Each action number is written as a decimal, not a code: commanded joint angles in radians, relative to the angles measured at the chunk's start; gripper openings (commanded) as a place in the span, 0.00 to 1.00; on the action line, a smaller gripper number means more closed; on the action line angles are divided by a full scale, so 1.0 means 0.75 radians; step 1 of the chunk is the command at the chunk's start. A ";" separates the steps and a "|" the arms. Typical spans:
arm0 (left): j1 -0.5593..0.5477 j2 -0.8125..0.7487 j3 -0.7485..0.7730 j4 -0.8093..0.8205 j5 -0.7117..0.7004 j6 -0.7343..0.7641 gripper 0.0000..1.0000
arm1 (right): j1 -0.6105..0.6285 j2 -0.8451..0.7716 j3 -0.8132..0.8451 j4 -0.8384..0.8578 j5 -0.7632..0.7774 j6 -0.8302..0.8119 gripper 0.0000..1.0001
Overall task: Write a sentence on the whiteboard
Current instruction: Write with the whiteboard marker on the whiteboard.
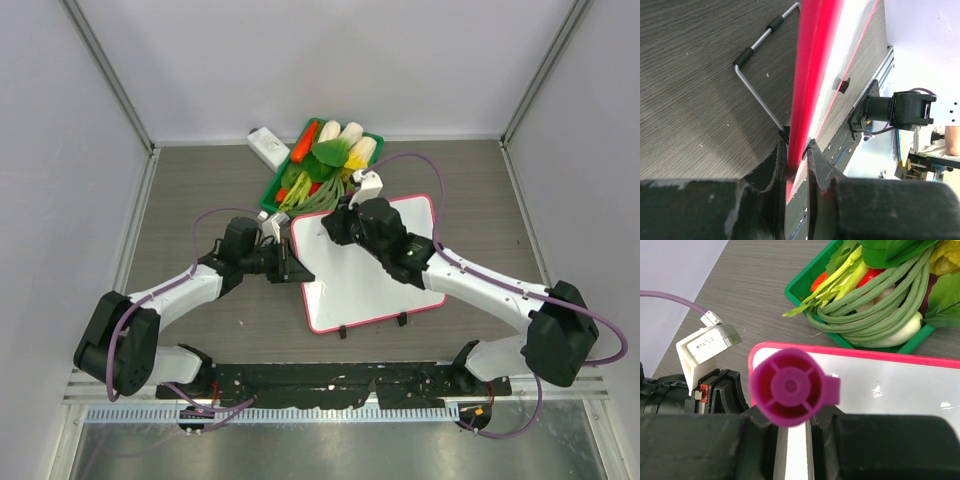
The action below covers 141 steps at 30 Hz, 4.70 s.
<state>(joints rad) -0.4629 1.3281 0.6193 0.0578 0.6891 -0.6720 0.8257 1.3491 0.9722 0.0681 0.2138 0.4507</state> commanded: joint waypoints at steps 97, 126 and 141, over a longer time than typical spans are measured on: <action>-0.050 0.000 0.013 -0.224 -0.252 0.106 0.00 | 0.079 -0.132 -0.085 0.061 0.185 0.064 0.01; -0.062 -0.010 0.007 -0.233 -0.266 0.109 0.00 | 0.079 -0.101 -0.180 0.093 0.265 0.074 0.01; -0.066 -0.002 0.009 -0.237 -0.275 0.117 0.00 | 0.079 -0.142 -0.182 0.028 0.392 0.031 0.01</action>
<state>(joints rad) -0.4965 1.3170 0.6312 -0.0132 0.6224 -0.6678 0.8871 1.2686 0.8410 0.1043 0.4305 0.5022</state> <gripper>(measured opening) 0.189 0.198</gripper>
